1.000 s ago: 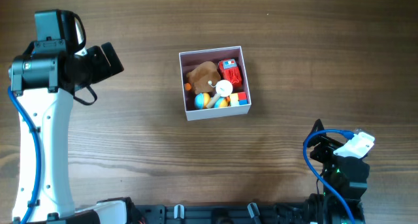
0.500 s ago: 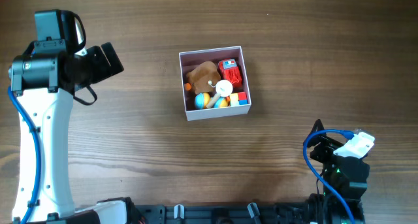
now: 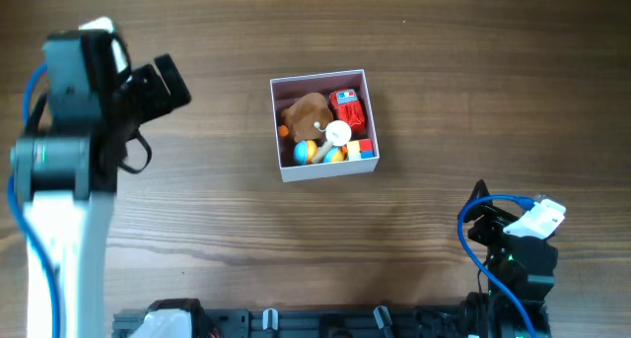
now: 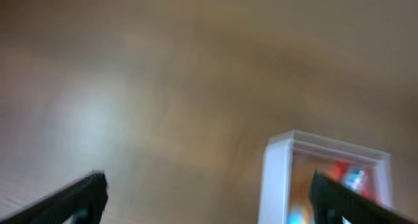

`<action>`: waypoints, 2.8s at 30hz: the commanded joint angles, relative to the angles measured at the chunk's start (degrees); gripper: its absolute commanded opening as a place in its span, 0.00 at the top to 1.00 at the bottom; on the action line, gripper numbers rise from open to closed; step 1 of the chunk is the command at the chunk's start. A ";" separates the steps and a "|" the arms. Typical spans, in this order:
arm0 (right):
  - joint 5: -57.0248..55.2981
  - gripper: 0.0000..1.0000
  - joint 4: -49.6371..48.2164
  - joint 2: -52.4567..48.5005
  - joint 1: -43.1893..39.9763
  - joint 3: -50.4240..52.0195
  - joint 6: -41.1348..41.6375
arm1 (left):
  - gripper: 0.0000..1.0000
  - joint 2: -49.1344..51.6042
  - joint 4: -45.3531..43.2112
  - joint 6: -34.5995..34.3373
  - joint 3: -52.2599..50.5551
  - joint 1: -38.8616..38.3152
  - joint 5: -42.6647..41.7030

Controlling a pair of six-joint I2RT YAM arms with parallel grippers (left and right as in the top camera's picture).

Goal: Pack container

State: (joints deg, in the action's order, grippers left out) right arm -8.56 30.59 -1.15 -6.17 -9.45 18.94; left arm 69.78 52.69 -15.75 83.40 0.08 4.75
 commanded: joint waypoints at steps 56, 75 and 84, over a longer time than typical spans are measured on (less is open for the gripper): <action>0.94 0.00 -0.37 0.94 -0.22 0.48 -0.83 | 0.00 -69.61 -32.54 -0.15 -77.22 -3.78 -1.90; 0.94 0.00 -0.37 0.94 -0.22 0.48 -0.83 | 0.00 -69.61 -32.54 -0.13 -77.22 -3.78 -1.90; 0.94 0.00 -0.37 0.94 -0.22 0.48 -0.85 | 0.00 -69.61 -32.52 -0.13 -77.22 -3.78 -1.90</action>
State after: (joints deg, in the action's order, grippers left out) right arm -7.92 30.39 -0.89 -6.17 -9.39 18.94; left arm 0.84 20.51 -15.79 6.79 -3.40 3.55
